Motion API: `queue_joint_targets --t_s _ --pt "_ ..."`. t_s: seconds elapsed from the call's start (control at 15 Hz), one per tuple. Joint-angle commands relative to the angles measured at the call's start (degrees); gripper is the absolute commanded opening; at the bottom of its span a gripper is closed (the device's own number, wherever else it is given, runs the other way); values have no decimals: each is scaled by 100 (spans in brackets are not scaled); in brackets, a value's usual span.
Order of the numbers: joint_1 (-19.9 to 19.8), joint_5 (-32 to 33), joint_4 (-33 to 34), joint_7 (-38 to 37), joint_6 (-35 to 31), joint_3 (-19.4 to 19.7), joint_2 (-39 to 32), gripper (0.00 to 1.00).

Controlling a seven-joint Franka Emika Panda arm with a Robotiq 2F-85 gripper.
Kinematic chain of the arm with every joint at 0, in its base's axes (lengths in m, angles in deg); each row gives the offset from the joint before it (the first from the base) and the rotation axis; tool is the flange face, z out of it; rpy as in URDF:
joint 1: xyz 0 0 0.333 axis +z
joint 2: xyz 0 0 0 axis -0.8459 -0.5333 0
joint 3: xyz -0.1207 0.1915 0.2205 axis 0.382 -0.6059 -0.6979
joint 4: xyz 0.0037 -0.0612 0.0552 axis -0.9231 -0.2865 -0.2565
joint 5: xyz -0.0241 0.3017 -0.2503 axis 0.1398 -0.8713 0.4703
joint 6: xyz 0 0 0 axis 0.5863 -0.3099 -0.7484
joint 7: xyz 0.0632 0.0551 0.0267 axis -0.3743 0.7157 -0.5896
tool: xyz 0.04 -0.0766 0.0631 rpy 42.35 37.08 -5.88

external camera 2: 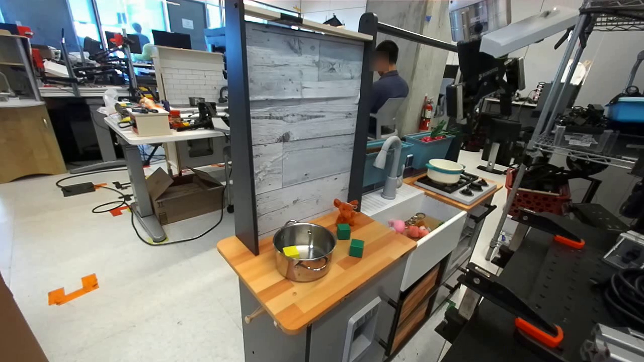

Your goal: Pick up the green block at the front of the counter and put it in the sink

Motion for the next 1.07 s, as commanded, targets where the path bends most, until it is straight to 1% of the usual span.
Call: queue_joint_targets --t_s 0.0,0.13,0.2,0.27,0.73,0.8,0.87,1.0 --pt "14 -1101 2 1167 454 -66 -14 100" --pt "17 -1746 17 1845 913 -120 180 100" --pt "76 -1280 -20 1285 521 -3 -19 100" --pt "79 -1351 -15 1372 569 -12 -3 100" --pt "82 -1348 -24 1366 568 -3 -19 100" --pt "63 -1349 -91 1417 432 3 -60 100" --pt "41 -1372 -76 1567 196 -6 -257 100" --pt "46 -1452 305 1879 -16 -36 -952 100"
